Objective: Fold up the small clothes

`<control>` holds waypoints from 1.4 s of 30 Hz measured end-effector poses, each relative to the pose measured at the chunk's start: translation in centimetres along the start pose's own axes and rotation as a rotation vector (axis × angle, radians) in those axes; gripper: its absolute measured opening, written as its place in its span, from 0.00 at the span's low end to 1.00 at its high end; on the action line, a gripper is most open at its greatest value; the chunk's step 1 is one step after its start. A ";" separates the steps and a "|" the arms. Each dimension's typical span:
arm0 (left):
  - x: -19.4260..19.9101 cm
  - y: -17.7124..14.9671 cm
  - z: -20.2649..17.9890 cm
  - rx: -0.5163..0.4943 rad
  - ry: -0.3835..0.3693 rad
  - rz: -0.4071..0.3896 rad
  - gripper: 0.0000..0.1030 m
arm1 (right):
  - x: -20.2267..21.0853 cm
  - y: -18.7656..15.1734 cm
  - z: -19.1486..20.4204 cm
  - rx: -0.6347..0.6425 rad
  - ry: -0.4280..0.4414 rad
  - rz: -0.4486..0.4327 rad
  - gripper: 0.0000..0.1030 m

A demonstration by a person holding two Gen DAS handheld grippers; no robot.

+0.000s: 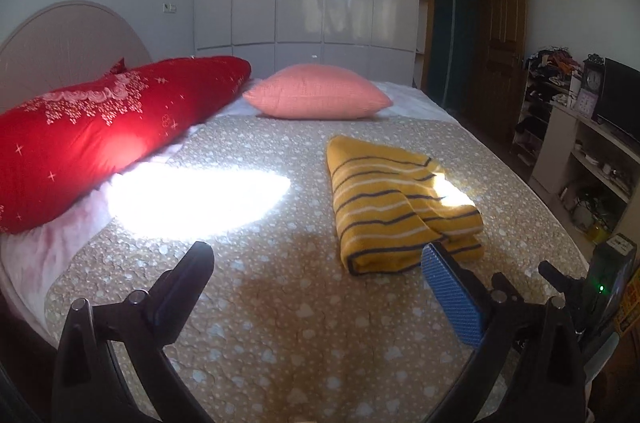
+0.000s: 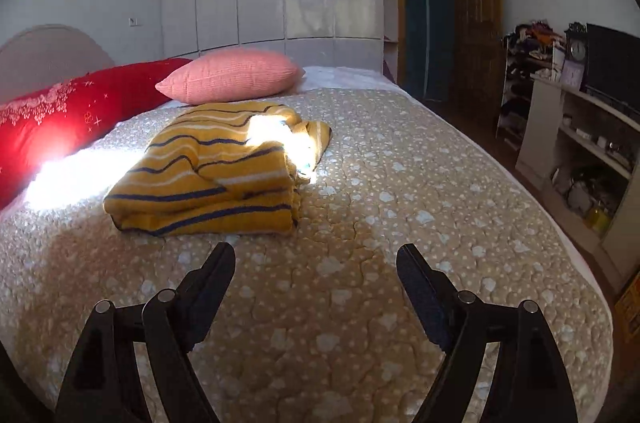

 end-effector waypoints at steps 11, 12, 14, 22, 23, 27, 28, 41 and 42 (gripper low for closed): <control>1.3 0.2 -1.5 -0.160 0.082 -0.002 1.00 | 1.9 0.9 1.8 0.073 -0.021 -0.071 0.91; 0.9 -0.3 -1.7 -0.164 0.070 0.025 1.00 | 1.8 0.8 2.0 0.079 -0.020 -0.065 0.91; 0.0 -1.2 -1.9 -0.162 0.065 0.079 1.00 | 1.5 0.6 2.1 0.084 -0.017 -0.054 0.91; -2.6 -4.4 -1.9 -0.227 0.138 0.215 1.00 | 0.5 -0.1 2.1 0.069 0.000 -0.005 0.91; -2.8 -4.7 -1.9 -0.231 0.140 0.231 1.00 | 0.4 -0.2 2.2 0.071 -0.001 -0.002 0.91; -3.1 -5.3 -1.7 -0.248 0.151 0.252 1.00 | 0.2 -0.5 2.6 0.088 -0.005 0.003 0.91; -3.1 -5.4 -1.8 -0.256 0.155 0.251 1.00 | 0.2 -0.6 2.8 0.093 -0.006 0.003 0.91; -3.4 -6.2 -1.8 -0.310 0.187 0.271 1.00 | -0.2 -1.0 3.3 0.113 -0.006 0.028 0.92; -3.4 -6.2 -1.7 -0.314 0.193 0.266 1.00 | -0.3 -1.0 3.2 0.109 -0.007 0.032 0.92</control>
Point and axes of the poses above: each gripper's, at about its wrist camera, not at the fingertips, and x roughly against the way its jaws point, z to its left, y to its top, the point moved 7 cm from there along -x, roughly the way its jaws point, and after that the axes turned 1 degree about -z, right-handed, at the moved point
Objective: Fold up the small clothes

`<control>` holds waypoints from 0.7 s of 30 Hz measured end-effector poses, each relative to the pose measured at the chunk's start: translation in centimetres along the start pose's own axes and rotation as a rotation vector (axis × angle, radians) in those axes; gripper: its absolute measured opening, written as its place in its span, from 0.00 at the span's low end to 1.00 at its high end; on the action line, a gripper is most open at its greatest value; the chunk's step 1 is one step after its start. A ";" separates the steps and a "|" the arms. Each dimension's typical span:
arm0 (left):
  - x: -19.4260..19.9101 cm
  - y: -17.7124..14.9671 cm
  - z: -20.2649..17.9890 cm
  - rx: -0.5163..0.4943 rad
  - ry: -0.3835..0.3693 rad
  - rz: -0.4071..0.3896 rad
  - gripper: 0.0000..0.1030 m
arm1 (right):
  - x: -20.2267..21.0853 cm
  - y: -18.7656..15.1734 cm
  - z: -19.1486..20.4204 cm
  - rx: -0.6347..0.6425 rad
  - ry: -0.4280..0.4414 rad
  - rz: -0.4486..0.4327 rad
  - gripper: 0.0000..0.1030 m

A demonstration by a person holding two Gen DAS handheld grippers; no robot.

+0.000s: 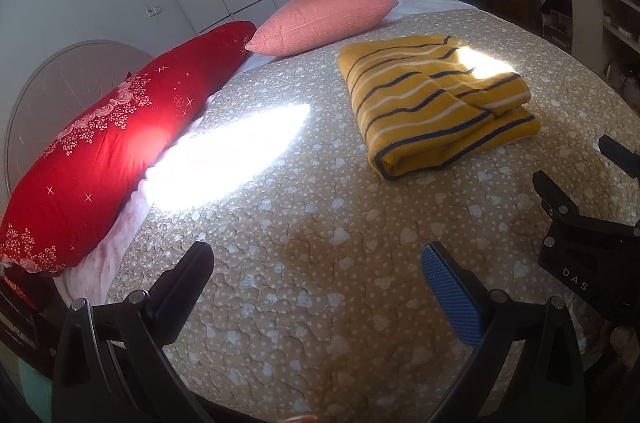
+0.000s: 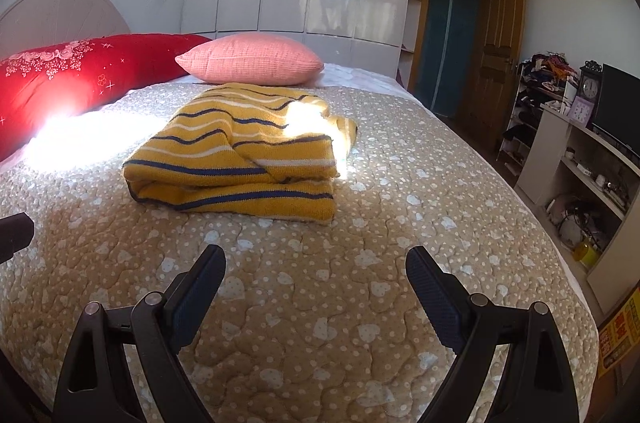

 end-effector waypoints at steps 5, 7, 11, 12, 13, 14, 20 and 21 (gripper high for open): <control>0.0 0.1 0.2 -0.002 0.006 -0.001 1.00 | -0.3 -0.1 -0.1 -0.004 0.000 0.008 0.92; -0.1 0.0 0.2 -0.001 0.005 0.003 1.00 | -0.4 -0.1 0.0 0.001 0.000 0.011 0.92; -0.2 -0.2 0.2 -0.002 -0.004 0.009 1.00 | -0.4 -0.2 0.1 0.009 -0.001 0.010 0.92; -0.2 -0.2 0.2 -0.004 -0.005 0.009 1.00 | -0.4 -0.2 0.1 0.009 -0.001 0.012 0.92; -0.2 -0.3 0.2 -0.006 -0.003 0.010 1.00 | -0.5 -0.2 0.1 0.009 -0.001 0.013 0.92; -0.3 -0.3 0.2 -0.010 -0.003 0.009 1.00 | -0.5 -0.3 0.1 0.009 0.000 0.015 0.92; -0.4 -0.5 0.0 -0.024 -0.012 0.014 1.00 | -0.5 -0.4 0.2 0.009 0.000 0.020 0.92; -0.4 -0.6 -0.1 -0.027 -0.015 0.015 1.00 | -0.5 -0.4 0.2 0.009 0.000 0.020 0.92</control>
Point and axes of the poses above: each gripper's, at about its wrist camera, not at the fingertips, and x roughly against the way its jaws point, z to its left, y to its top, the point moved 7 cm from there along -x, roughly the way its jaws point, and after that the axes turned 1 degree about -z, right-handed, at the moved point
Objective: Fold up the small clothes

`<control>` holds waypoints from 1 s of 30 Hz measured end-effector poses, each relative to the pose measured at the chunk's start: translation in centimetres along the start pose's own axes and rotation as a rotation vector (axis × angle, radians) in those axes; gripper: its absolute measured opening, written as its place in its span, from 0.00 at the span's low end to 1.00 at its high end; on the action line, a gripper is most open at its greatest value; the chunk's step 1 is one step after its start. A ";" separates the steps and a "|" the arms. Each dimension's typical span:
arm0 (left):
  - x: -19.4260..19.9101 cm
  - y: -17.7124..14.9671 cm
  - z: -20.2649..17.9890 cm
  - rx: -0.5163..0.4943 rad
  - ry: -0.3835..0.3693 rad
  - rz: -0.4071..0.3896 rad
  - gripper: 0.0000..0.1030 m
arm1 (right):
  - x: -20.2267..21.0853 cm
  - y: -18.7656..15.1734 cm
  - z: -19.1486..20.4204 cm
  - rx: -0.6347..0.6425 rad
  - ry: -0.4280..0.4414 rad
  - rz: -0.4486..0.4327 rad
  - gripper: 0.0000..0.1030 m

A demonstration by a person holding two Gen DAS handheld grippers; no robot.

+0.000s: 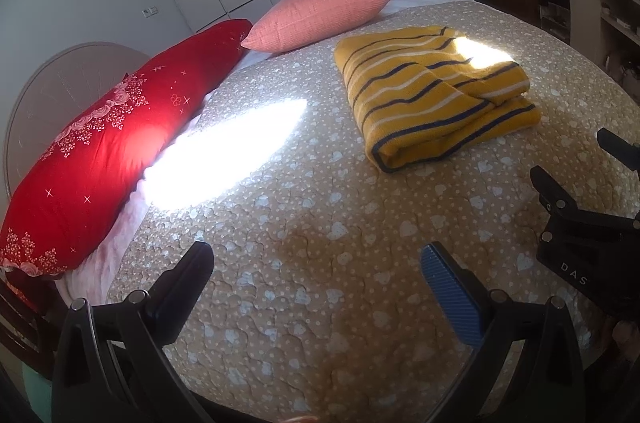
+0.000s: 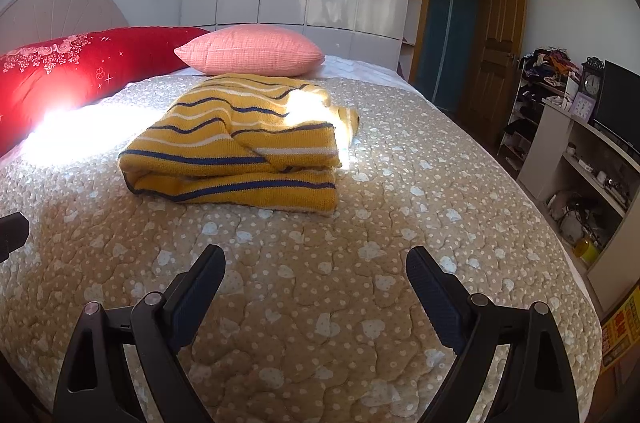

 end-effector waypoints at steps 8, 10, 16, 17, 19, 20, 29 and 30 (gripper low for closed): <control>0.0 -0.2 -0.4 -0.013 -0.009 -0.001 1.00 | 0.0 0.0 0.1 0.001 -0.001 0.001 0.92; -0.1 -0.3 -0.5 -0.014 -0.012 0.002 1.00 | -0.2 -0.1 0.0 0.005 0.000 0.004 0.92; -0.4 -0.7 -0.9 -0.023 -0.020 0.011 1.00 | -0.4 -0.3 0.0 0.009 0.003 0.007 0.92; -0.4 -0.7 -0.8 -0.023 -0.022 0.012 1.00 | -0.4 -0.3 0.0 0.009 0.003 0.007 0.92; -0.5 -0.8 -0.7 -0.020 -0.022 0.014 1.00 | -0.4 -0.3 0.0 0.010 0.003 0.007 0.92; -0.5 -0.8 -0.7 -0.019 -0.021 0.015 1.00 | -0.4 -0.3 0.0 0.010 0.003 0.007 0.92; -0.7 -1.1 -0.9 -0.021 -0.029 0.025 1.00 | -0.4 -0.3 0.2 0.022 0.003 0.009 0.92; -0.8 -1.2 -0.9 -0.022 -0.029 0.026 1.00 | -0.4 -0.4 0.2 0.022 0.003 0.009 0.92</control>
Point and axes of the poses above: each gripper's, at about its wrist camera, not at the fingertips, and x roughly against the way its jaws point, z to its left, y to its top, the point moved 7 cm from there along -x, roughly the way its jaws point, and after that the axes turned 1 degree about -z, right-handed, at the moved point
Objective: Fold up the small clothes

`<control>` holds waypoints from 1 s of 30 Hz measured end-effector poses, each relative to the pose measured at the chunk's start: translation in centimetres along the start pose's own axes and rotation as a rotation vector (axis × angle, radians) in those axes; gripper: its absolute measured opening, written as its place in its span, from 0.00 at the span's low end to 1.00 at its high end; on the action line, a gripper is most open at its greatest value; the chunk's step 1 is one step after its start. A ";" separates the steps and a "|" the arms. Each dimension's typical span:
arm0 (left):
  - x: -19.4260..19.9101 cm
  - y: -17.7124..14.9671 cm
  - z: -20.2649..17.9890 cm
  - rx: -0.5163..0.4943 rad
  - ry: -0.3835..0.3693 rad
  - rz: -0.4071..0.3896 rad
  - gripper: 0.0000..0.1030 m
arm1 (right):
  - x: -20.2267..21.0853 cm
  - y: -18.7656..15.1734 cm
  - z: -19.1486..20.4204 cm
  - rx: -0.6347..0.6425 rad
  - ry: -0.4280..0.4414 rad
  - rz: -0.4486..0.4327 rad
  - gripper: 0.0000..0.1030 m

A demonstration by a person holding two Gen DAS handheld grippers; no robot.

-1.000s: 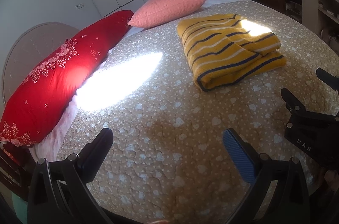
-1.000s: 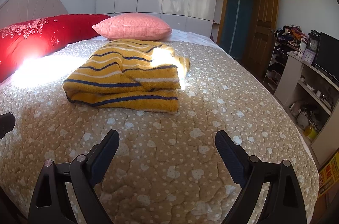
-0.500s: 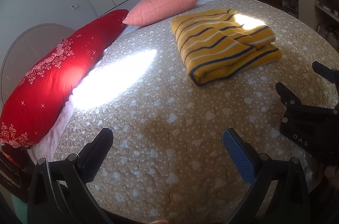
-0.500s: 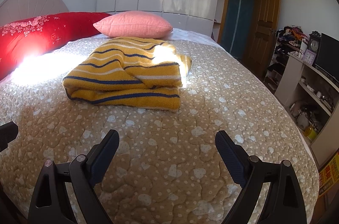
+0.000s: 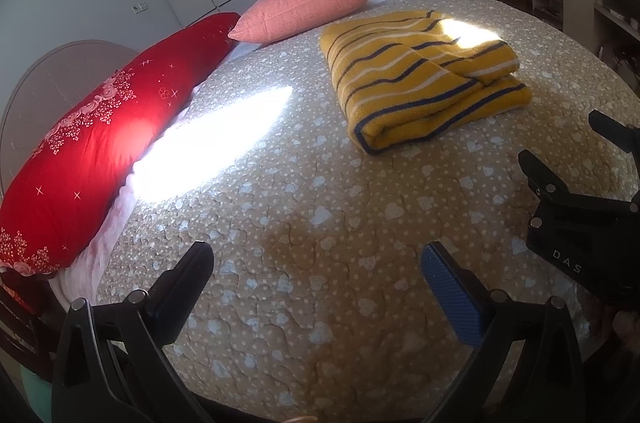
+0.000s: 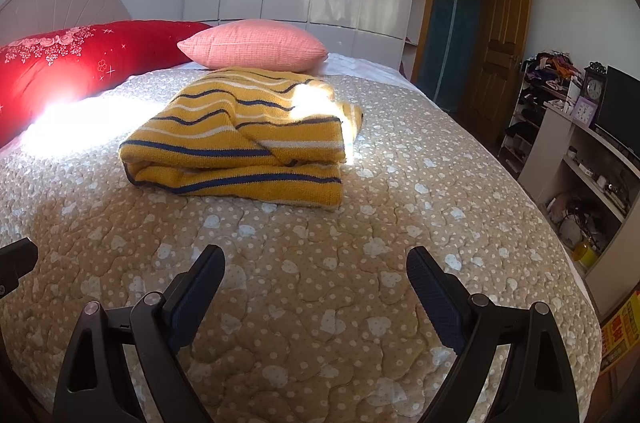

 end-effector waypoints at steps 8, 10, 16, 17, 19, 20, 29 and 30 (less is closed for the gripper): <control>-0.2 -0.2 -0.3 -0.006 -0.004 0.009 1.00 | 0.0 -0.1 0.0 0.006 0.002 0.004 0.92; -0.2 -0.2 -0.4 -0.005 -0.004 0.009 1.00 | -0.1 -0.1 0.0 0.006 0.003 0.006 0.92; -0.4 -0.4 -0.4 0.002 -0.007 0.020 1.00 | -0.3 -0.1 -0.1 0.005 0.006 0.013 0.92; -0.4 -0.4 -0.4 0.002 -0.008 0.021 1.00 | -0.4 -0.1 0.0 0.006 0.006 0.015 0.92; -0.4 -0.5 -0.3 0.002 -0.009 0.021 1.00 | -0.5 -0.2 0.0 0.007 0.007 0.019 0.92; -0.4 -0.5 -0.3 0.002 -0.009 0.021 1.00 | -0.5 -0.2 0.0 0.008 0.006 0.021 0.92; -0.5 -0.5 -0.4 -0.005 -0.016 0.024 1.00 | -0.5 -0.2 0.0 0.008 0.006 0.018 0.93; -0.5 -0.5 -0.4 -0.004 -0.015 0.025 1.00 | -0.6 -0.2 0.0 0.007 0.006 0.017 0.93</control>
Point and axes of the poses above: each gripper's, at about its wrist camera, not at the fingertips, and x roughly against the way its jaws point, z to its left, y to its top, the point moved 7 cm from there along -x, roughly the way its jaws point, and after that the axes turned 1 degree about -z, right-handed, at the moved point
